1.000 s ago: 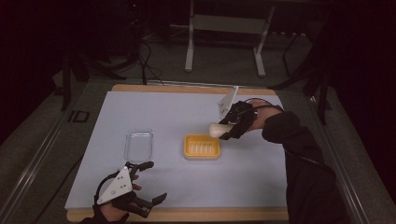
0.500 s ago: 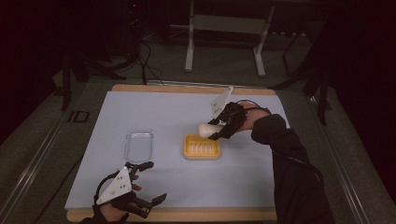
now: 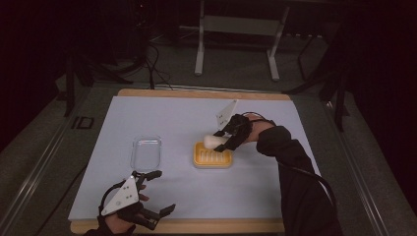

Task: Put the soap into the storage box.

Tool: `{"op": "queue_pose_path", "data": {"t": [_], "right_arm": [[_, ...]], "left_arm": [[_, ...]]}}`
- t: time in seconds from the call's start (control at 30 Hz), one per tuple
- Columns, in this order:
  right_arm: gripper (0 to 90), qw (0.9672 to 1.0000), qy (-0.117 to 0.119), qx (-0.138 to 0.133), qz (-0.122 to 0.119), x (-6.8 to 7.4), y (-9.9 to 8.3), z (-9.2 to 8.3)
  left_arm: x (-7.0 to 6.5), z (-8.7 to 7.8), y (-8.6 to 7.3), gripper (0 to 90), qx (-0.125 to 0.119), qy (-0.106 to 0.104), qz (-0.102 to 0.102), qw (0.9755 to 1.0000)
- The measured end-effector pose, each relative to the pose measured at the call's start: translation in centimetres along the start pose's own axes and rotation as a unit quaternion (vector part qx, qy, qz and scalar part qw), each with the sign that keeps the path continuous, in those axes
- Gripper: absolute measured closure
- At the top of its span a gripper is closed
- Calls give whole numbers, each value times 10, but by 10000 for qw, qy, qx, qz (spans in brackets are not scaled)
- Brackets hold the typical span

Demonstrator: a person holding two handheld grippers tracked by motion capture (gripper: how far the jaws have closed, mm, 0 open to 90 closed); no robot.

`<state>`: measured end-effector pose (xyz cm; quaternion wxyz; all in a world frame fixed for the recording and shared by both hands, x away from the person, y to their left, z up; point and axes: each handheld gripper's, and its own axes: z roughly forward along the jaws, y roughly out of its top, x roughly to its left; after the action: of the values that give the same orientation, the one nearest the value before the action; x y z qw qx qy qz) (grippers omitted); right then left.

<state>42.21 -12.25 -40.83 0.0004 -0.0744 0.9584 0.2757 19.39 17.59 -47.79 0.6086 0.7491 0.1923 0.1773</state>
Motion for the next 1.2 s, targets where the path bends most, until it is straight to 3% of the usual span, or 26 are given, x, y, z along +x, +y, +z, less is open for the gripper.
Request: {"op": "queue_pose_path", "data": {"t": [0.2, 0.33, 0.4, 0.53, 0.83, 1.2], "right_arm": [[494, 9998, 145, 151, 23, -3, -3, 21], [494, 9994, 200, 246, 163, -7, -10, 34], [494, 9986, 288, 381, 215, -8, -14, 40], [494, 9971, 241, 660, 304, -11, -22, 52], [493, 9986, 125, 431, 263, -15, -26, 62], [490, 9969, 153, 702, 328, -19, -29, 80]], "left_arm": [[0, 0, 0, 5, -4, -12, -6, 10000], [0, 0, 0, 5, 4, -19, -4, 10000], [0, 0, 0, 5, 10, -12, -1, 10000], [-1, 0, 0, 5, 16, -18, 19, 10000], [-1, 0, -1, 5, 38, -48, 18, 10000], [-1, 0, -1, 5, 46, -56, 40, 10000]]}}
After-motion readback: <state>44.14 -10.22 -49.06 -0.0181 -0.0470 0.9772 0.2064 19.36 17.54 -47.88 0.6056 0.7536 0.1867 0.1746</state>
